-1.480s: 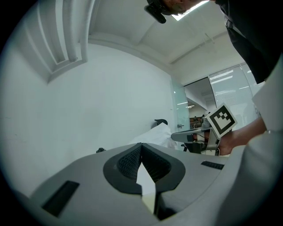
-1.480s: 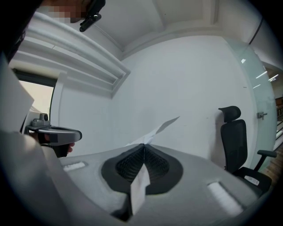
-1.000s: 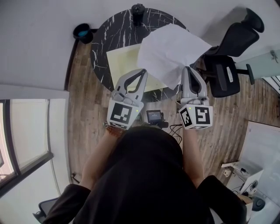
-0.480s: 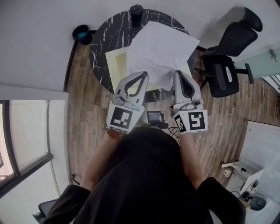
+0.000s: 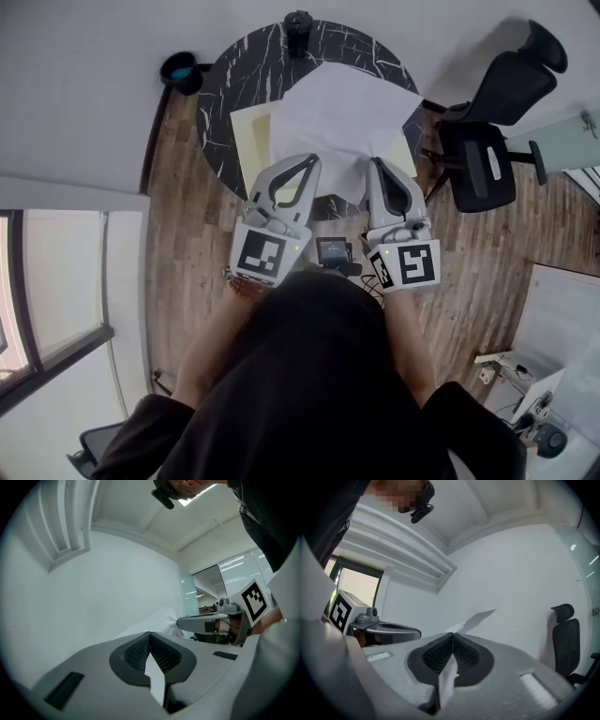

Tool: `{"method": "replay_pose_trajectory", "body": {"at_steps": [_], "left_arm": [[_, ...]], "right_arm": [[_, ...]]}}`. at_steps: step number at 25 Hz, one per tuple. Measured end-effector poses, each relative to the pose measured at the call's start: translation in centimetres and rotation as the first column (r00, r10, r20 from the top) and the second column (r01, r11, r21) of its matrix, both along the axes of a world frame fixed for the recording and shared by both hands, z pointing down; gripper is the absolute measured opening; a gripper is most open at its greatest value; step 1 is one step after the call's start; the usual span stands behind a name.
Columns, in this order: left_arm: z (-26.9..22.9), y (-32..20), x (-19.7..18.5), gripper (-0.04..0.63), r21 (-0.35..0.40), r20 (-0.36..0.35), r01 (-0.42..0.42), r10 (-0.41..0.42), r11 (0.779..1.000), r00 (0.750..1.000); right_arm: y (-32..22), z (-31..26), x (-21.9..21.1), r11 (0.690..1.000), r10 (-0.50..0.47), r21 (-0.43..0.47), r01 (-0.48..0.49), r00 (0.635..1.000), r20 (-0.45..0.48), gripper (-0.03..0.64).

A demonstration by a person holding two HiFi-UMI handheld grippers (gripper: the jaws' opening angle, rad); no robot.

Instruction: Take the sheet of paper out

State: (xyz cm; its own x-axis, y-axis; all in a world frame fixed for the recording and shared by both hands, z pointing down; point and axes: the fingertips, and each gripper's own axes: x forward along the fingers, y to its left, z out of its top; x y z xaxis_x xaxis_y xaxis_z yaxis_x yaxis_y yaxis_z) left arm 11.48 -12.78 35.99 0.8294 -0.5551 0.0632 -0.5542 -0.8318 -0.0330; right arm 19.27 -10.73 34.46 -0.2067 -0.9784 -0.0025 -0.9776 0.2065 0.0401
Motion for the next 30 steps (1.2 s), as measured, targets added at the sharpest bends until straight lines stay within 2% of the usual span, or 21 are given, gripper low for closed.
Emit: {"method": "replay_pose_trajectory", "body": {"at_steps": [1, 4, 9, 15, 20, 22, 25, 30], "left_arm": [[0.0, 0.0, 0.0, -0.005, 0.008, 0.005, -0.002, 0.002, 1.0, 1.0], [0.0, -0.1, -0.2, -0.005, -0.029, -0.01, 0.02, -0.02, 0.999, 1.0], [-0.1, 0.0, 0.0, -0.005, -0.031, -0.012, 0.027, -0.027, 0.999, 1.0], [0.2, 0.1, 0.2, -0.006, -0.031, -0.015, 0.026, -0.027, 0.999, 1.0], [0.4, 0.4, 0.6, -0.005, 0.064, 0.022, -0.02, 0.019, 0.998, 1.0], [0.3, 0.3, 0.6, -0.005, 0.053, 0.018, -0.014, 0.014, 0.999, 1.0], [0.3, 0.3, 0.6, -0.005, -0.018, -0.007, 0.029, -0.03, 0.999, 1.0], [0.6, 0.2, 0.4, -0.005, -0.008, 0.0, 0.04, -0.04, 0.999, 0.999]], "right_arm": [[0.0, 0.0, -0.1, 1.0, -0.002, 0.0, 0.002, 1.0, -0.007, -0.003], [0.0, 0.0, -0.4, 1.0, -0.002, 0.004, 0.002, 0.999, -0.036, -0.003], [0.2, 0.5, -0.5, 1.0, 0.007, -0.005, -0.007, 1.0, -0.02, -0.003], [0.5, 1.1, -0.6, 1.0, 0.008, -0.014, -0.009, 0.999, -0.044, -0.002], [0.7, 1.3, 0.0, 0.999, 0.031, -0.021, -0.032, 0.998, -0.056, -0.002], [0.5, 1.4, -0.1, 0.999, 0.027, -0.027, -0.029, 0.998, -0.06, -0.002], [0.4, 1.8, -0.1, 0.999, 0.023, -0.031, -0.025, 0.998, -0.061, -0.002], [0.3, 2.3, 0.0, 0.999, 0.02, -0.041, -0.023, 0.997, -0.069, -0.002]]}}
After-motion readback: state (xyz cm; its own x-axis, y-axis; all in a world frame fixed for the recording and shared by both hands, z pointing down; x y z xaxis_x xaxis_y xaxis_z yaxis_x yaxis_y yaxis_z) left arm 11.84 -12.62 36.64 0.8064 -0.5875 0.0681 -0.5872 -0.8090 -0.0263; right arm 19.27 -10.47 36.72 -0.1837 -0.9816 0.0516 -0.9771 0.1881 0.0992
